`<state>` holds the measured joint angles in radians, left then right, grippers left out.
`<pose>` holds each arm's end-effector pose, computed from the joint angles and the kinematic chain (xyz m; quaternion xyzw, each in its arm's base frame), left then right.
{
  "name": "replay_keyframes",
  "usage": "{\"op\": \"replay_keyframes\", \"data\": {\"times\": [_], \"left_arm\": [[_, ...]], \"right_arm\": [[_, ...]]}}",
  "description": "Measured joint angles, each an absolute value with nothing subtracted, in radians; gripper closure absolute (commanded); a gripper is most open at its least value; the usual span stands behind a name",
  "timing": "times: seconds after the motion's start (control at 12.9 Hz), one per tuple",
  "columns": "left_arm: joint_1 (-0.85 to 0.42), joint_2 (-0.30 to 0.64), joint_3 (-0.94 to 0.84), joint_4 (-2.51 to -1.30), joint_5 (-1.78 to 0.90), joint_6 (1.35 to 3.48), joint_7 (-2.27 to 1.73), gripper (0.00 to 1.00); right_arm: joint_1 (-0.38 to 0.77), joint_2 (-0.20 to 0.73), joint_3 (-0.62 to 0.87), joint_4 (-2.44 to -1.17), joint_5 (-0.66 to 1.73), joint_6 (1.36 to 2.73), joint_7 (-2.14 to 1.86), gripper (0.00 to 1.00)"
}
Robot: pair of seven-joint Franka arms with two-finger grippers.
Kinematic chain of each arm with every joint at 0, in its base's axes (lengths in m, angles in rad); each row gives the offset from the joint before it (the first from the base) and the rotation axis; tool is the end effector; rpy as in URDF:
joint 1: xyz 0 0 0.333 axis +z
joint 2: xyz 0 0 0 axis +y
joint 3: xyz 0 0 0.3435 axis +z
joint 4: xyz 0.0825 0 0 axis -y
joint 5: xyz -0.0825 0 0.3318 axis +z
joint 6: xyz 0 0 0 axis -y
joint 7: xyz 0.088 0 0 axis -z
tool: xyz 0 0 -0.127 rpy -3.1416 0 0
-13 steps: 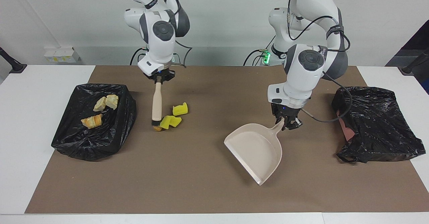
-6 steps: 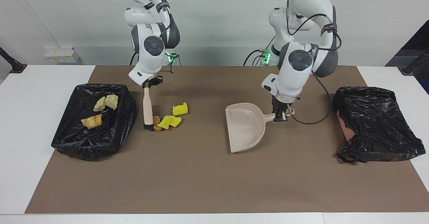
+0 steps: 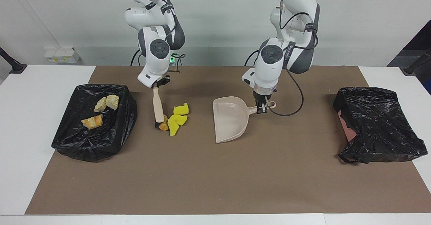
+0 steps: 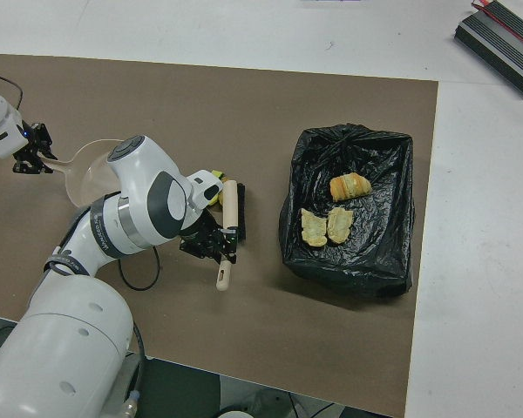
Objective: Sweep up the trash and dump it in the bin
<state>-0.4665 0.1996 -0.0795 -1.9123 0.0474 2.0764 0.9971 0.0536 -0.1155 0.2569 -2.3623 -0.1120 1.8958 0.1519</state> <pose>0.4808 -0.2857 0.4234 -0.7088 0.7051 0.0197 0.0084 0.3764 0.1110 0.3902 0.9770 0.1013 -0.1574 0.1021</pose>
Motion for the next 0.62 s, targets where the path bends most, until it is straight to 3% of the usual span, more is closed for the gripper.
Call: {"op": "replay_keyframes", "data": {"times": [0.62], "left_arm": [[-0.521,0.198,-0.082,-1.949,0.047,2.165,0.925,1.00]], "right_arm": [[0.219,-0.081,0.258,-2.344,0.284,2.049,0.165,1.00]]}}
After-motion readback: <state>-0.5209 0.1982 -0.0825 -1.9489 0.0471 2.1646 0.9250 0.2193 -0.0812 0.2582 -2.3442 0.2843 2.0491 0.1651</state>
